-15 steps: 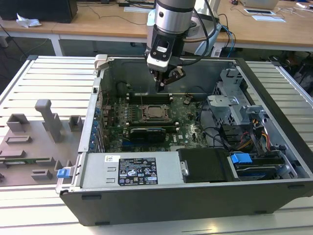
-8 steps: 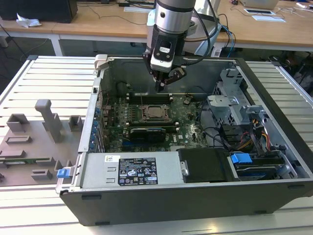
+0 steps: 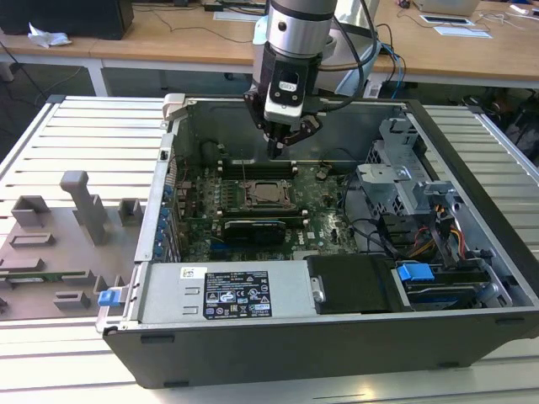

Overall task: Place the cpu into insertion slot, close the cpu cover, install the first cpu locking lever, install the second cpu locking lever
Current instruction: 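Install the first cpu locking lever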

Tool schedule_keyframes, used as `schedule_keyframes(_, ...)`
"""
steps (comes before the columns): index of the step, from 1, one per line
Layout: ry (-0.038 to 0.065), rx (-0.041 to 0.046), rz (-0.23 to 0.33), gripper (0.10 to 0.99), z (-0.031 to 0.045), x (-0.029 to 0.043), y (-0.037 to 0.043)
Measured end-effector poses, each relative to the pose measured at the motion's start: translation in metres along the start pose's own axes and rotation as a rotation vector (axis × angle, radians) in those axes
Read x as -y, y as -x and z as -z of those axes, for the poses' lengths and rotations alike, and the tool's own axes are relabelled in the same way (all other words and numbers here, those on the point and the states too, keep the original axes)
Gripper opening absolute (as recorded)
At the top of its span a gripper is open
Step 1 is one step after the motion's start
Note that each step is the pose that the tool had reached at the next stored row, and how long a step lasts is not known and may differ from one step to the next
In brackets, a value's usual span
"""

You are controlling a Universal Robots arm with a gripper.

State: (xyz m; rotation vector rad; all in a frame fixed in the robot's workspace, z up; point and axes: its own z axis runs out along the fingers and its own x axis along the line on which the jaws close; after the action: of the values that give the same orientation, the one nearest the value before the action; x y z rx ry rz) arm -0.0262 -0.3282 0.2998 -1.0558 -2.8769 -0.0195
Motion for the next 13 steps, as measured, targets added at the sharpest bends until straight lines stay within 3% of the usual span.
schedule_keyframes(13,-0.008,0.0015,0.103,0.106,0.0,0.0,0.0)
